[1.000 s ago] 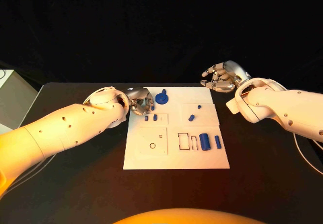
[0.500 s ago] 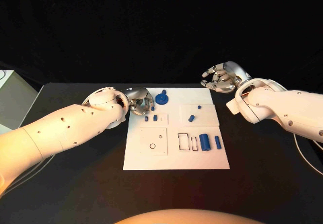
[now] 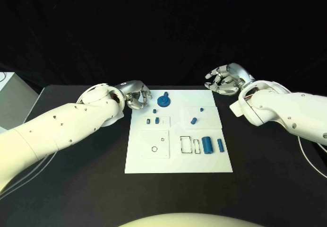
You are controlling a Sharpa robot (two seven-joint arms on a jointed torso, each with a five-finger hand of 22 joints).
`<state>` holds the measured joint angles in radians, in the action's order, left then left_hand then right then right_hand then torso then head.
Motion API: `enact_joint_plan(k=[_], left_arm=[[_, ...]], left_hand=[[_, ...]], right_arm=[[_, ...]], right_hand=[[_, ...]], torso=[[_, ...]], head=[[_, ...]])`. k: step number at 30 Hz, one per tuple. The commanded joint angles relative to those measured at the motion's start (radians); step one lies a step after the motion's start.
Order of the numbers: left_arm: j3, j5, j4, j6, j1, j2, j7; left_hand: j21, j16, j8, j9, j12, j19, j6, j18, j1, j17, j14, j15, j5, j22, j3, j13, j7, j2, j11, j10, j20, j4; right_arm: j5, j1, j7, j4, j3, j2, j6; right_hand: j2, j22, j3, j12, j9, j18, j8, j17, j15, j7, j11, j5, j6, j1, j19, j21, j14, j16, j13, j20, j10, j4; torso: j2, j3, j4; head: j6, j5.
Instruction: Assemble the parts on the task board
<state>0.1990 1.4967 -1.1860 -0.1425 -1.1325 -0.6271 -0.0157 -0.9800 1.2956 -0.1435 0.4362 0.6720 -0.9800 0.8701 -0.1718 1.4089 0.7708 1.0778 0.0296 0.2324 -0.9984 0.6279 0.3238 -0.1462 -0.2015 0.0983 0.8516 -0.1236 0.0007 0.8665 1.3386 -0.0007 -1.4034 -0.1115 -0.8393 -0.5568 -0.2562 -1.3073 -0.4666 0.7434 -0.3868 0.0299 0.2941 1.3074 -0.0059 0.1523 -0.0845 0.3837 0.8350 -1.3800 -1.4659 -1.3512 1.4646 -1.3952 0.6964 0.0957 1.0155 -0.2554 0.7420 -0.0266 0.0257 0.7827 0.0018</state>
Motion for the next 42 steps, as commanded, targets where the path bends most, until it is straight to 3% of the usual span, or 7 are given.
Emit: enact_joint_plan(k=[1, 9, 17, 24, 29, 32, 42], left_arm=[[0.010, -0.281, -0.003, -0.087, 0.002, -0.020, 0.035], [0.027, -0.563, -0.052, -0.101, 0.030, -0.089, 0.052], [0.053, -0.722, -0.148, -0.086, 0.094, -0.175, 0.097], [0.074, -0.893, -0.247, -0.010, 0.155, -0.243, 0.187], [0.126, -0.956, -0.310, 0.029, 0.214, -0.274, 0.230], [0.149, -0.990, -0.338, 0.039, 0.240, -0.287, 0.244], [0.175, -1.037, -0.389, 0.043, 0.275, -0.307, 0.264]], left_hand=[[0.058, -0.062, -0.012, 0.004, -0.006, 0.048, 0.013, -0.012, -0.010, -0.105, -0.073, 0.006, 0.001, 0.045, -0.004, -0.010, -0.017, 0.001, 0.006, -0.013, -0.006, 0.008], [0.097, -0.128, -0.023, 0.007, -0.006, 0.054, 0.027, -0.013, -0.009, -0.168, -0.101, 0.011, 0.003, 0.070, -0.014, -0.023, -0.030, 0.011, 0.013, -0.012, -0.010, 0.009], [0.106, -0.142, -0.026, 0.007, -0.003, 0.054, 0.033, -0.013, -0.007, -0.177, -0.101, 0.013, 0.003, 0.077, -0.016, -0.026, -0.033, 0.017, 0.015, -0.005, -0.011, 0.010], [0.130, -0.173, -0.028, 0.006, 0.002, 0.059, 0.036, -0.013, -0.010, -0.194, -0.110, 0.014, 0.003, 0.092, -0.030, -0.034, -0.033, 0.022, 0.014, 0.010, -0.013, 0.013], [0.181, -0.214, -0.030, 0.005, -0.001, 0.074, 0.038, -0.012, -0.027, -0.213, -0.132, 0.018, -0.001, 0.125, -0.065, -0.045, -0.031, 0.021, 0.014, 0.015, -0.019, 0.031], [0.189, -0.217, -0.032, 0.006, 0.000, 0.072, 0.041, -0.012, -0.027, -0.215, -0.132, 0.018, -0.001, 0.132, -0.071, -0.046, -0.030, 0.023, 0.014, 0.018, -0.019, 0.034], [0.196, -0.221, -0.035, 0.007, 0.001, 0.069, 0.045, -0.013, -0.025, -0.216, -0.131, 0.017, 0.000, 0.137, -0.076, -0.048, -0.030, 0.026, 0.013, 0.022, -0.019, 0.035]], right_arm=[[0.051, -0.001, 0.021, 0.000, -0.001, -0.005, 0.031], [0.159, -0.012, 0.026, -0.007, -0.005, -0.024, 0.068], [0.342, -0.042, 0.014, -0.024, -0.008, -0.044, 0.090], [0.513, -0.072, -0.026, -0.035, -0.010, -0.050, 0.085], [0.615, -0.085, -0.080, -0.038, -0.011, -0.044, 0.072], [0.663, -0.090, -0.112, -0.034, -0.011, -0.036, 0.075], [0.786, -0.104, -0.214, -0.009, -0.014, 0.010, 0.116]], right_hand=[[-0.016, -0.130, -0.024, -0.104, -0.001, 0.019, 0.005, -0.008, -0.004, 0.006, 0.016, -0.018, 0.022, -0.002, -0.023, 0.016, 0.037, 0.014, -0.086, -0.006, 0.004, 0.014], [-0.018, -0.121, -0.050, -0.302, -0.001, 0.022, -0.003, -0.017, -0.001, 0.004, 0.012, -0.059, 0.054, -0.016, -0.019, 0.038, 0.036, 0.028, -0.251, -0.003, 0.047, 0.056], [-0.020, -0.126, -0.058, -0.370, 0.001, 0.021, -0.010, -0.018, -0.002, -0.001, 0.011, -0.073, 0.072, -0.027, -0.022, 0.035, 0.037, 0.031, -0.306, -0.004, 0.063, 0.075], [-0.020, -0.131, -0.062, -0.410, 0.003, 0.020, -0.015, -0.020, 0.000, -0.002, 0.010, -0.081, 0.084, -0.028, -0.025, 0.028, 0.036, 0.035, -0.336, -0.005, 0.075, 0.081], [-0.024, -0.128, -0.064, -0.442, 0.005, 0.021, -0.022, -0.026, 0.003, -0.001, 0.006, -0.086, 0.087, -0.024, -0.023, 0.036, 0.036, 0.040, -0.360, -0.005, 0.075, 0.080], [-0.027, -0.122, -0.064, -0.463, 0.007, 0.023, -0.029, -0.030, 0.006, 0.000, 0.003, -0.088, 0.086, -0.021, -0.019, 0.048, 0.035, 0.044, -0.375, -0.004, 0.071, 0.078], [-0.033, -0.101, -0.058, -0.518, 0.012, 0.031, -0.045, -0.031, 0.013, 0.002, -0.005, -0.096, 0.088, -0.013, -0.006, 0.091, 0.035, 0.047, -0.421, -0.001, 0.054, 0.078]], torso=[[-0.002, -0.0005, 0.0013], [-0.004, -0.0033, 0.0041], [-0.011, -0.0081, 0.0063], [-0.018, -0.0160, 0.0083], [-0.022, -0.0197, 0.0089], [-0.022, -0.0225, 0.0086], [-0.023, -0.0258, 0.0102]], head=[[-0.003, 0.000], [-0.012, 0.003], [-0.012, 0.006], [-0.014, 0.003], [-0.018, -0.019], [-0.022, -0.036], [-0.021, -0.063]])
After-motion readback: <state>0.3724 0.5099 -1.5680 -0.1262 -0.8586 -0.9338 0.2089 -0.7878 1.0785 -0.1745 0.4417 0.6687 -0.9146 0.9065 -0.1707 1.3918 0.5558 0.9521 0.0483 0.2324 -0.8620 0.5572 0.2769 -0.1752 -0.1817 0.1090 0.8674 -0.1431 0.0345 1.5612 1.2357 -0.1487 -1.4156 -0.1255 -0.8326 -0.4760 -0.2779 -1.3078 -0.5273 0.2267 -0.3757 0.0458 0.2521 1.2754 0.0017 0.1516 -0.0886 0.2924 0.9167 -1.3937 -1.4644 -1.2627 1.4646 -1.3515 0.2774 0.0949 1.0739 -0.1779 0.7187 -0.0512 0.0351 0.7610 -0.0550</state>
